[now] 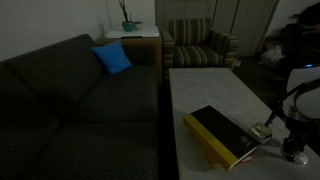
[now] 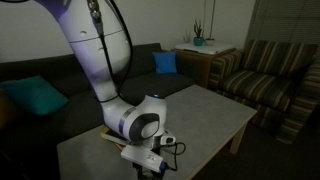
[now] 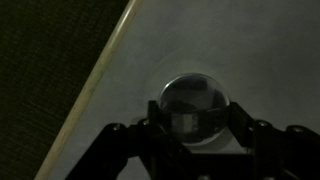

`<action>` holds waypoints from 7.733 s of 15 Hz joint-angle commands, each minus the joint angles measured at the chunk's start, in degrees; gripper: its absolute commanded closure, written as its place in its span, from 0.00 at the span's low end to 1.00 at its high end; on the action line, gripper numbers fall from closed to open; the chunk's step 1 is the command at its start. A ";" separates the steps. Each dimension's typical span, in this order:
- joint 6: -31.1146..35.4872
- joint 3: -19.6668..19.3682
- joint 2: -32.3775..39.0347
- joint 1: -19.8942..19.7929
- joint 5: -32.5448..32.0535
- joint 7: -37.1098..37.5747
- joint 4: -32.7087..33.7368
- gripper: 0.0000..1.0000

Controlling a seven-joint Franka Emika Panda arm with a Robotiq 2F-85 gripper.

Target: Pick the lid on the table and put it on the silver bottle

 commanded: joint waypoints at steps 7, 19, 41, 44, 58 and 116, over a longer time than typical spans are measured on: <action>10.79 -4.12 0.13 2.04 0.10 7.00 -8.21 0.55; 6.67 -1.34 -2.87 0.89 0.44 5.18 -6.29 0.55; 45.06 -20.65 -17.73 31.62 20.33 19.53 -35.07 0.30; 44.69 -18.90 -19.19 27.65 19.10 17.48 -32.32 0.30; 31.87 -2.59 -20.48 7.63 5.54 12.29 -25.06 0.55; -1.83 1.02 -9.84 3.77 5.94 11.58 -3.41 0.55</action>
